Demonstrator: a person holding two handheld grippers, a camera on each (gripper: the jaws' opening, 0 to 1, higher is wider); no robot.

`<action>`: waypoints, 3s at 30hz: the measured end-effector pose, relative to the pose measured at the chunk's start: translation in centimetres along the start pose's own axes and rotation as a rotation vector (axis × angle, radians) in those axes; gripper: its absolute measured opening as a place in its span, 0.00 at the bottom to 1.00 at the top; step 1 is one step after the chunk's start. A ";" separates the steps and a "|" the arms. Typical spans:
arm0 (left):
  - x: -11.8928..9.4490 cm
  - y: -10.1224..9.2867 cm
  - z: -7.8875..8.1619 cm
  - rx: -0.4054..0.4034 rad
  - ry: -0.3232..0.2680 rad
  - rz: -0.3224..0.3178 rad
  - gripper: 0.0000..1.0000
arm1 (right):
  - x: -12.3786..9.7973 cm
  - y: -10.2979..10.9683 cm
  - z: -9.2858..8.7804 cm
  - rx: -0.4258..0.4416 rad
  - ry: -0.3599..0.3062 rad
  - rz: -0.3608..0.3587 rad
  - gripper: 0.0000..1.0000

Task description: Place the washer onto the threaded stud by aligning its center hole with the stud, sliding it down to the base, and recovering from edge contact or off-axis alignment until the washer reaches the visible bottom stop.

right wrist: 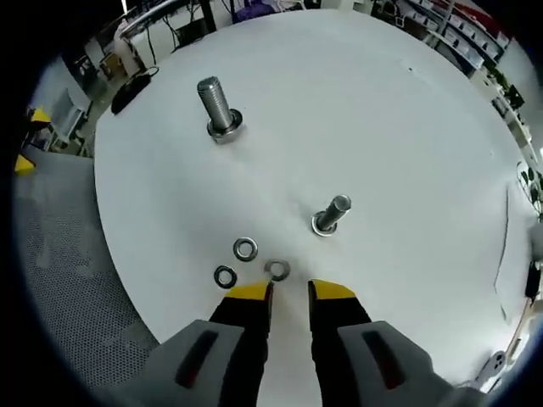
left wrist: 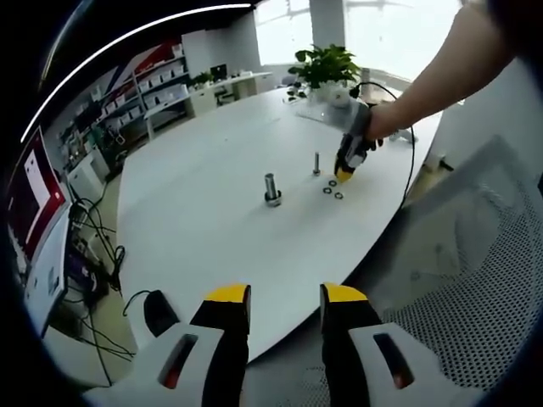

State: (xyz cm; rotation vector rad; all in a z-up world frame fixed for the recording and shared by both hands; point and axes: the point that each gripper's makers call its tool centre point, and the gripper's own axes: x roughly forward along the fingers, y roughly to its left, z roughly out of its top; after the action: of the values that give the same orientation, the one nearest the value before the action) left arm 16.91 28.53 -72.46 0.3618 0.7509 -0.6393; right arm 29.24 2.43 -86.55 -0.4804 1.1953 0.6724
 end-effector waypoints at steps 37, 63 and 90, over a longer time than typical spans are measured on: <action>-0.2 0.4 0.4 -0.005 -0.023 0.015 0.30 | 0.7 4.2 0.6 -0.150 0.060 0.028 0.16; -0.1 0.3 0.1 0.003 -0.008 0.010 0.30 | 1.0 4.0 0.7 -0.112 0.057 0.008 0.15; 0.0 0.3 0.1 -0.004 -0.005 0.012 0.30 | -1.8 1.5 1.1 0.007 -0.115 -0.044 0.14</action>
State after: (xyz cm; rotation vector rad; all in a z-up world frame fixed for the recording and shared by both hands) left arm 17.12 28.76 -72.37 0.3603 0.7452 -0.6274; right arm 28.57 3.79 -84.54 -0.4553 1.0758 0.6496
